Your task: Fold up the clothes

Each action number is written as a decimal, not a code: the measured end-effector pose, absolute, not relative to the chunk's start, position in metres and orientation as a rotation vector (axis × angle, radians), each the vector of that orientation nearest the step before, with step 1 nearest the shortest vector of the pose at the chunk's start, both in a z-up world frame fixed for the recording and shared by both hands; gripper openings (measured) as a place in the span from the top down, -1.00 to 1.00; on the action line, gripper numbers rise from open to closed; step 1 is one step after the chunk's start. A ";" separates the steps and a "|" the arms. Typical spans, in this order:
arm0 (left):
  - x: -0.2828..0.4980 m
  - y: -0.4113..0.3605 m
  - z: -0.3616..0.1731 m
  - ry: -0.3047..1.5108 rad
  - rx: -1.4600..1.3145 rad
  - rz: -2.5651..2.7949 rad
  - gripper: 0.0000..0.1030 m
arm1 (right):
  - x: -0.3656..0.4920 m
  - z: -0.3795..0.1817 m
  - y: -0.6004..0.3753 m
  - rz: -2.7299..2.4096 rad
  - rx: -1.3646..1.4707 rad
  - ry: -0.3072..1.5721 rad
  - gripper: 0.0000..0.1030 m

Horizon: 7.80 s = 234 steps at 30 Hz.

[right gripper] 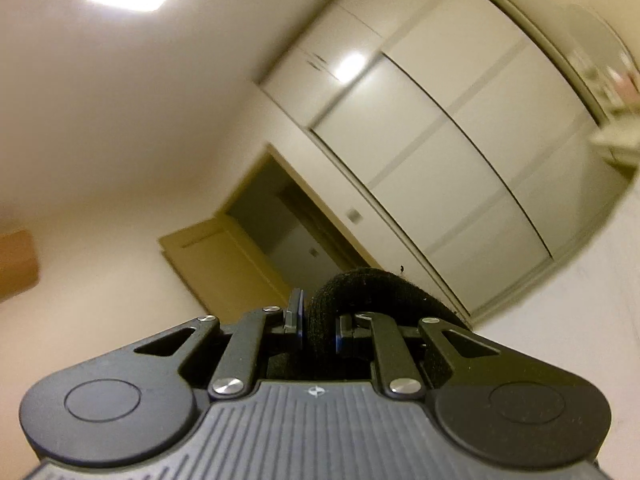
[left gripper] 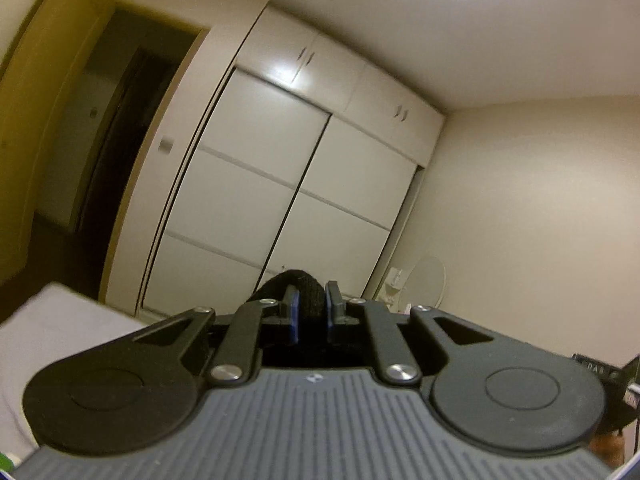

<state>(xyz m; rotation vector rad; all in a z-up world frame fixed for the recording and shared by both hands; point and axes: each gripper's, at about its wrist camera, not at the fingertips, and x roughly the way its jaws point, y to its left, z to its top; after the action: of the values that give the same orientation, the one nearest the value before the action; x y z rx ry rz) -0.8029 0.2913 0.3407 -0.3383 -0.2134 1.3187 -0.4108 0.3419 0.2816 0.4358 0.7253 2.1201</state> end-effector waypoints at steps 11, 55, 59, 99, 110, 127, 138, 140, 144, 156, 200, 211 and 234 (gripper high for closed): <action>-0.753 0.127 0.047 0.189 -0.865 1.467 0.85 | -0.356 0.038 0.204 1.963 -0.124 1.173 0.66; -0.728 0.142 -0.250 0.335 -1.441 1.326 0.86 | -0.334 -0.311 0.188 1.299 -0.423 1.632 0.75; -0.717 0.113 -0.217 0.349 -1.325 1.339 0.86 | -0.320 -0.278 0.174 1.348 -0.406 1.623 0.82; -0.583 0.068 -0.151 0.952 -1.131 1.532 0.35 | -0.373 -0.208 0.116 1.518 -1.031 1.120 -0.64; -0.563 0.051 -0.082 0.882 -1.086 1.605 0.26 | -0.380 -0.142 0.092 1.545 -0.986 1.101 -0.75; -0.538 0.034 -0.057 0.846 -1.005 1.609 0.12 | -0.374 -0.097 0.072 1.614 -0.947 0.970 -0.75; -0.532 0.031 -0.060 0.881 -0.992 1.601 0.07 | -0.379 -0.104 0.069 1.601 -1.004 0.955 -0.75; -0.533 0.032 -0.063 0.893 -0.994 1.597 0.05 | -0.380 -0.105 0.070 1.596 -1.014 0.957 -0.75; -0.533 0.033 -0.067 0.908 -0.997 1.589 0.05 | -0.380 -0.107 0.072 1.586 -1.026 0.960 -0.75; -0.537 0.034 -0.065 0.905 -0.982 1.584 0.01 | -0.382 -0.103 0.075 1.588 -1.027 0.948 -0.75; -0.594 0.013 -0.117 0.953 -0.939 1.596 0.01 | -0.381 -0.135 0.064 1.657 -1.067 0.899 -0.75; -0.596 0.023 -0.194 1.201 -0.568 1.365 0.00 | -0.401 -0.196 0.051 1.732 -1.238 0.615 -0.75; -0.603 -0.008 -0.332 1.564 0.493 0.760 -0.29 | -0.438 -0.326 0.014 1.853 -1.661 -0.502 -0.63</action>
<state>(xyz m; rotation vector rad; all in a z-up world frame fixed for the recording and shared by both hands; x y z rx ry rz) -0.6033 -0.0078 -0.3321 0.4932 1.5637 0.7605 -0.4378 0.0144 -0.3261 -1.6605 -0.5019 1.8533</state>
